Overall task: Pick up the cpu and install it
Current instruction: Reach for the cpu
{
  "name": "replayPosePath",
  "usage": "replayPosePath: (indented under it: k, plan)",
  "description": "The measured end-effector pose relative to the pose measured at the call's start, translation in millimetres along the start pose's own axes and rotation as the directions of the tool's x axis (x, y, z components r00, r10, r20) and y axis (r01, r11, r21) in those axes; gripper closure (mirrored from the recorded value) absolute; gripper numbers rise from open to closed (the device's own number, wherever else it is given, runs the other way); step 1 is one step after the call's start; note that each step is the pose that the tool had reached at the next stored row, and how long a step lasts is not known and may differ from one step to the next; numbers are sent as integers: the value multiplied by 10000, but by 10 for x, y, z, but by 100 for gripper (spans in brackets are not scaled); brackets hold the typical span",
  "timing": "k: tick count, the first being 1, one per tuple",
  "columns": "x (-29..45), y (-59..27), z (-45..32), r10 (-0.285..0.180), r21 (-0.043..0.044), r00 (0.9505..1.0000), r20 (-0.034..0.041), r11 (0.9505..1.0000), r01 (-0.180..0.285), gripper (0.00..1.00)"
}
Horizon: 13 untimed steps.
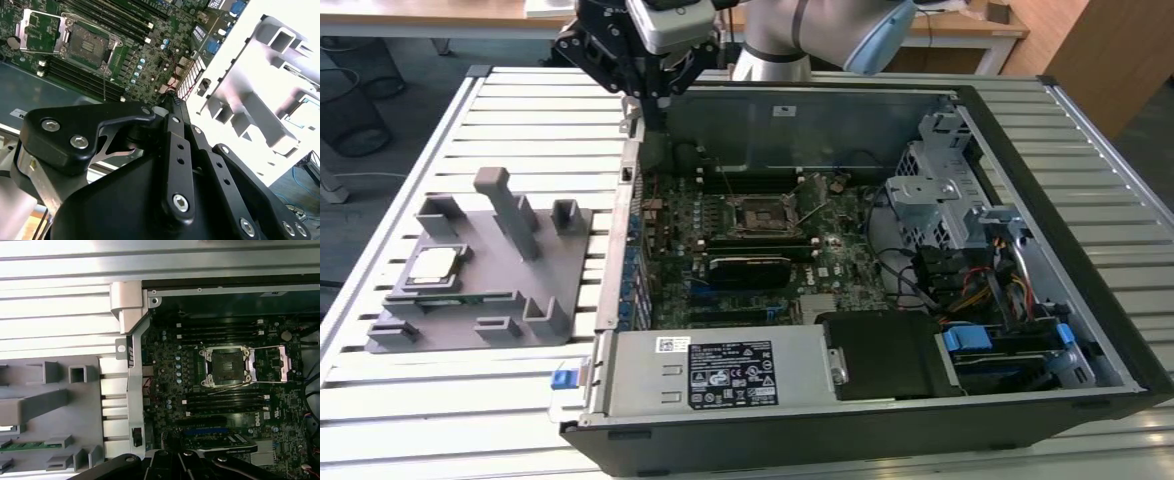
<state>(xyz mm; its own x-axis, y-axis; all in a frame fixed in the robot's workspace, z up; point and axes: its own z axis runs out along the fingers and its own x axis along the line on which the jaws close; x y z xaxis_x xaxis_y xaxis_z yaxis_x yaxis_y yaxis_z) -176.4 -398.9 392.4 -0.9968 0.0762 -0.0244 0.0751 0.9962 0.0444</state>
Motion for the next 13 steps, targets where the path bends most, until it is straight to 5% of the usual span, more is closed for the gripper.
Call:
replayPosePath:
  k: [13]
  plan:
    - [83,-7,-1,0,0,10000,0,10000,0,89]
